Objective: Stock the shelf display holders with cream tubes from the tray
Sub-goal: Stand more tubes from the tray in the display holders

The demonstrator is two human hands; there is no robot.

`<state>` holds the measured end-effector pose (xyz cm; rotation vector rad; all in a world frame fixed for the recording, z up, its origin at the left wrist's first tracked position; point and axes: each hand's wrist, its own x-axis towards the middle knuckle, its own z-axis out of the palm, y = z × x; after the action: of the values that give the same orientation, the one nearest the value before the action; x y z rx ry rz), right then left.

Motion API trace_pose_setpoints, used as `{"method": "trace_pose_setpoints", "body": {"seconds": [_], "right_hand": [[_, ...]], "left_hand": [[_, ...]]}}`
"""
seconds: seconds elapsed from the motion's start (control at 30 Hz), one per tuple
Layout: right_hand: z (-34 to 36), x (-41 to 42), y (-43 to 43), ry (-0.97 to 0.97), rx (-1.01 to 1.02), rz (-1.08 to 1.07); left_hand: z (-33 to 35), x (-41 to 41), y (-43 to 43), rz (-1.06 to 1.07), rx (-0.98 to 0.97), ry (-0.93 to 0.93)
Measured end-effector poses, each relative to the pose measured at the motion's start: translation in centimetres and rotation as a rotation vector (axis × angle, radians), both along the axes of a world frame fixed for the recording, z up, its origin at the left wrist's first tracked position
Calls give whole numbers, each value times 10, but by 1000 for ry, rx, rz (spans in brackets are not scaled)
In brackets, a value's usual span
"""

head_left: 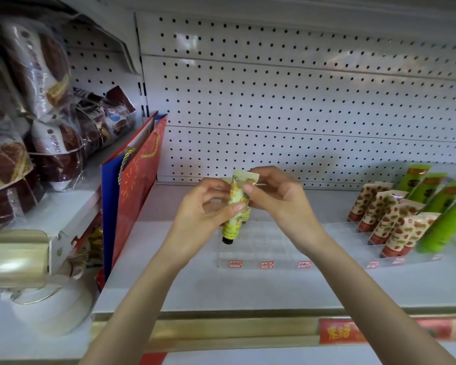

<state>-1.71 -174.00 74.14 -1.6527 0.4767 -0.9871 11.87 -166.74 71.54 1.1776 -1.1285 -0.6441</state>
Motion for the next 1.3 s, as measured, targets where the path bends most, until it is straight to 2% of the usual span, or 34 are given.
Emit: {"method": "trace_pose_setpoints", "body": {"seconds": [0.2, 0.4, 0.47, 0.6, 0.67, 0.73, 0.93, 1.3], "right_hand": [[-1, -6, -1, 2, 75, 29], [-4, -9, -8, 6, 98, 22], [-6, -11, -17, -3, 91, -44], [-15, -9, -37, 75, 41, -164], [-21, -6, -46, 104, 20, -179], [-27, -1, -51, 128, -10, -179], [-46, 9, -60, 205, -45, -141], [-61, 10, -67, 218, -48, -138]], "left_hand": [[-5, -2, -4, 11, 25, -11], [-5, -3, 4, 7, 31, -108], [-10, 4, 12, 93, 77, -311], [-27, 15, 28, 372, 261, -1018], [-38, 19, 29, 426, 226, -1222], [-50, 22, 28, 452, 183, -1315], [-66, 24, 26, 418, 243, -1383], [-61, 24, 23, 305, 406, -1351]]}}
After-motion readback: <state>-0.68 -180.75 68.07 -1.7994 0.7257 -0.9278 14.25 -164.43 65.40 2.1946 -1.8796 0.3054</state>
